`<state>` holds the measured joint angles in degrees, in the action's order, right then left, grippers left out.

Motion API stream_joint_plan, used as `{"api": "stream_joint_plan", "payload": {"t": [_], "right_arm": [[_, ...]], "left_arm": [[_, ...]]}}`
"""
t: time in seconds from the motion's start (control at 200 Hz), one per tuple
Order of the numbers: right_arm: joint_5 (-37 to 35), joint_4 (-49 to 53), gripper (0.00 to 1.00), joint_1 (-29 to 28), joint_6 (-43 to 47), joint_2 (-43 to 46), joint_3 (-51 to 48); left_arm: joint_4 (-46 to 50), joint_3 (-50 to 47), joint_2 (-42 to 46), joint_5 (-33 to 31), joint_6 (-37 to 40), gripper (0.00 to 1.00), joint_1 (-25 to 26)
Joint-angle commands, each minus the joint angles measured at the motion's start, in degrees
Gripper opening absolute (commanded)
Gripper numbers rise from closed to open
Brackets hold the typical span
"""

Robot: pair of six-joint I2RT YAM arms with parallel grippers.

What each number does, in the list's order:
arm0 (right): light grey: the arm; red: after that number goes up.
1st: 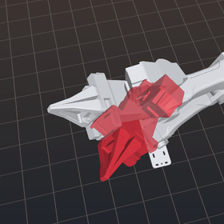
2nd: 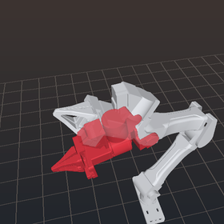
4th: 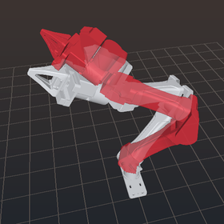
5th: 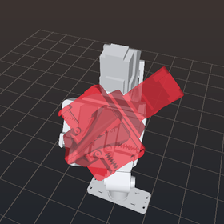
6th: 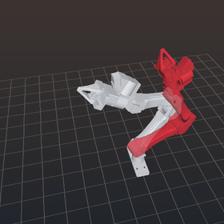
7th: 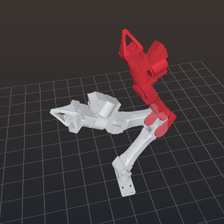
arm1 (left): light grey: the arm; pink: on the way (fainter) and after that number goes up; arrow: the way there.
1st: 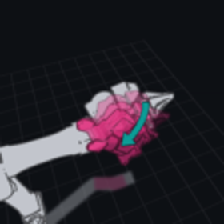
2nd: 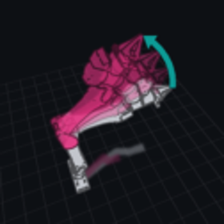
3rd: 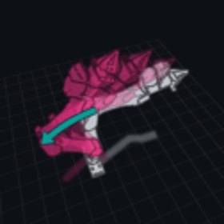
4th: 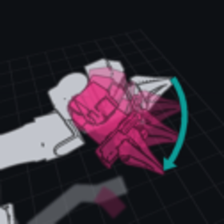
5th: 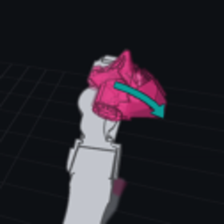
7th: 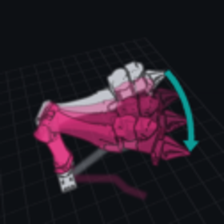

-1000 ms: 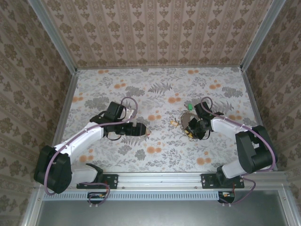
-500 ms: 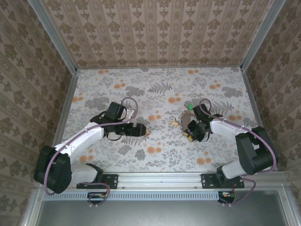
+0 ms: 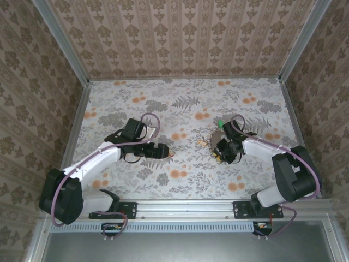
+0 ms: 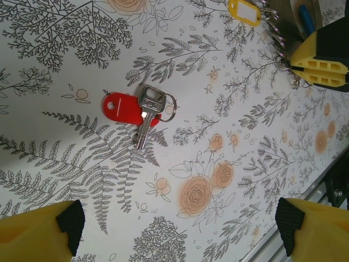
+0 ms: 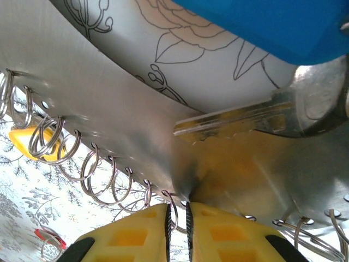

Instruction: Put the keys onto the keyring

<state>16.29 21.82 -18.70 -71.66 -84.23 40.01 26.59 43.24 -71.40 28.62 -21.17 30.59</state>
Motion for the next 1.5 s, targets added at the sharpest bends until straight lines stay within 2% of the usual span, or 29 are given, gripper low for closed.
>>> {"api": "stream_joint_plan", "payload": {"t": [0.0,0.225,0.54,0.82,1.495], "right_arm": [[-1.42,1.88,0.18,-0.47,-5.29,1.84,1.79],[-2.42,0.92,0.19,-0.72,-12.12,2.77,0.95],[-4.30,1.29,0.24,-1.57,-13.33,3.28,0.27],[-5.52,-0.59,0.21,-3.10,-15.45,2.72,-0.61],[-6.85,-2.63,0.22,-3.54,-16.58,2.59,-2.32]], "left_arm": [[0.83,0.88,-0.02,-0.39,1.46,0.94,0.52],[0.71,0.69,-0.36,-0.85,1.90,0.94,0.52],[0.75,1.09,-1.15,-0.43,2.91,0.94,0.61],[0.31,0.86,-1.68,-0.32,2.58,0.93,0.79],[0.24,1.96,-3.30,-0.65,3.03,0.93,1.30]]}}
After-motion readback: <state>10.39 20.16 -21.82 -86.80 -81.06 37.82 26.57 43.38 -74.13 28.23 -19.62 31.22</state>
